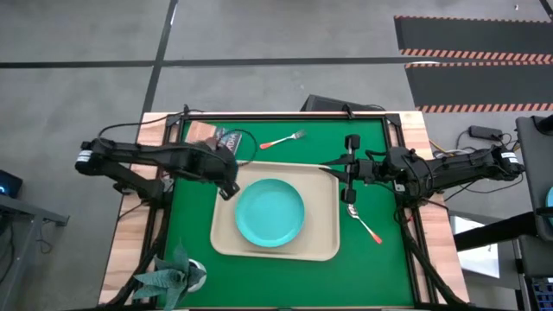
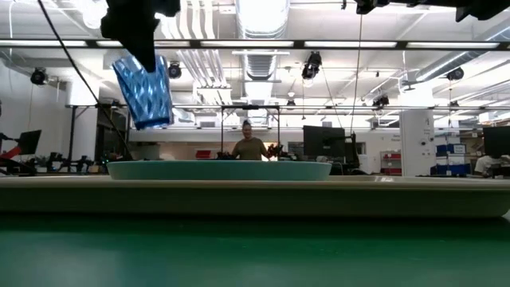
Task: Pick and place plate/cup/fork/spoon on tray
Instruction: Put the blue glass on the white tray to the top left of the blue plate
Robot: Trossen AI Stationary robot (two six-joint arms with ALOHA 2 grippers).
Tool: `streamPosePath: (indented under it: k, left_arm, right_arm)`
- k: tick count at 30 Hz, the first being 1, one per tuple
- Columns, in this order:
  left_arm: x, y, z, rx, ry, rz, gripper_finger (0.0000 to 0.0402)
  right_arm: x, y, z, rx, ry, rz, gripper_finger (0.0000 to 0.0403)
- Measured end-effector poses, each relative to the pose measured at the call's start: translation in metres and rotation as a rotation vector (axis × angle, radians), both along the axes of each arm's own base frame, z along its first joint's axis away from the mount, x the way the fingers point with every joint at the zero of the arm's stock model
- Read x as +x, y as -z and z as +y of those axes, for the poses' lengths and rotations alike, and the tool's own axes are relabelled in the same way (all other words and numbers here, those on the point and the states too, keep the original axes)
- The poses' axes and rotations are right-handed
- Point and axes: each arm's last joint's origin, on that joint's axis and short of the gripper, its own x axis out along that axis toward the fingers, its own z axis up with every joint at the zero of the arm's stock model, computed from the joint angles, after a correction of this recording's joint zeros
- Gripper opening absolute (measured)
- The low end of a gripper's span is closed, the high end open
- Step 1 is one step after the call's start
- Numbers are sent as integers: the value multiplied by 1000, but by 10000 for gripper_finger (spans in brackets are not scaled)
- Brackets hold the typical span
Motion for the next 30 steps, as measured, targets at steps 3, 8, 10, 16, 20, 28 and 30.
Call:
streamPosePath:
  k: [3, 8, 10, 16, 20, 28, 30]
  left_arm:
    - [9, 11, -1, 3, -13, 57, 0]
    - [23, 29, -7, 12, -21, 133, 0]
    - [28, 36, -9, 21, -20, 158, 0]
    - [41, 54, -11, 43, -2, 236, 0]
    - [47, 64, -10, 46, -8, 273, 0]
    - [64, 78, -10, 37, -30, 226, 0]
    - [66, 80, -10, 36, -31, 228, 0]
  right_arm:
    - [0, 0, 0, -2, 0, 0, 34]
    - [0, 0, 0, -2, 0, 0, 34]
    - [0, 0, 0, -7, 1, -1, 34]
    - [0, 0, 0, -7, 1, -4, 34]
    - [0, -1, 0, -8, 2, -5, 34]
    - [0, 0, 0, -18, 19, 5, 33]
    - [0, 1, 0, -22, 20, 9, 33]
